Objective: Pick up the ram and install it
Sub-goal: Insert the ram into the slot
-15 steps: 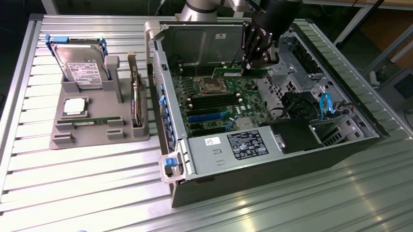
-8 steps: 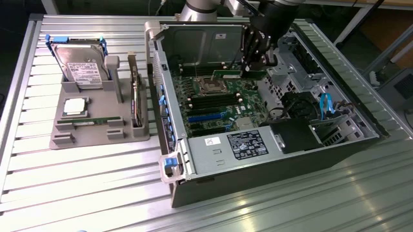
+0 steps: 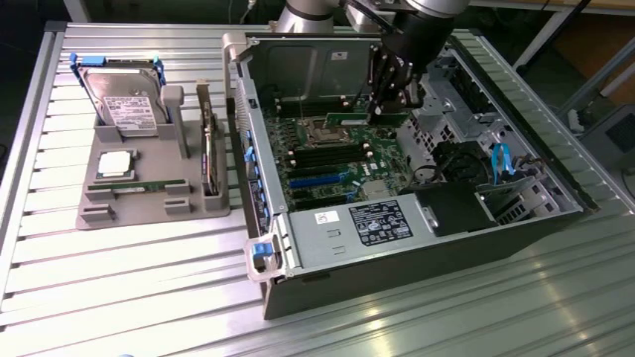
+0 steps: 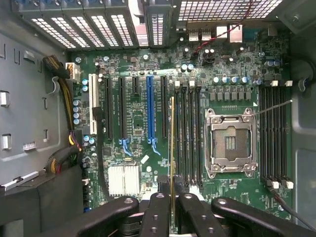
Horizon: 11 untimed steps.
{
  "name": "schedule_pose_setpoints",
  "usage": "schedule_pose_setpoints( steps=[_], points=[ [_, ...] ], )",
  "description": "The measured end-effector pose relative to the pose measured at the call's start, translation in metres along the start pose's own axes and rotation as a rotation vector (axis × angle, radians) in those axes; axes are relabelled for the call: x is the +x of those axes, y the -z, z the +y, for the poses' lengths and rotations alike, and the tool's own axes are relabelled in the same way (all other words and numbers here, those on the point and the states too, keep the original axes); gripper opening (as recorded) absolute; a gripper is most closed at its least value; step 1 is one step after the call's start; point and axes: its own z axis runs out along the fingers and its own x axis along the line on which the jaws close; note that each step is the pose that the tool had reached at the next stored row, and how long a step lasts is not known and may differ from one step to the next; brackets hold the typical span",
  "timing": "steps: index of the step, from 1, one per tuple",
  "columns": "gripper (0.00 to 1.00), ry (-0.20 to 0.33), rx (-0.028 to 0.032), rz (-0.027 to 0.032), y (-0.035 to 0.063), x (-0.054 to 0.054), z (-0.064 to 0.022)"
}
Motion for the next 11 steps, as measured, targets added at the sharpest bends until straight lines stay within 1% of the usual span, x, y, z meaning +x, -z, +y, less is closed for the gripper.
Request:
schedule_pose_setpoints(
  steps=[7, 11],
  points=[
    [0.12, 0.000, 0.0000, 0.0001, -0.0115, 0.000, -0.0006],
    [0.12, 0.000, 0.0000, 0.0000, -0.0161, 0.000, -0.0008]
  ],
)
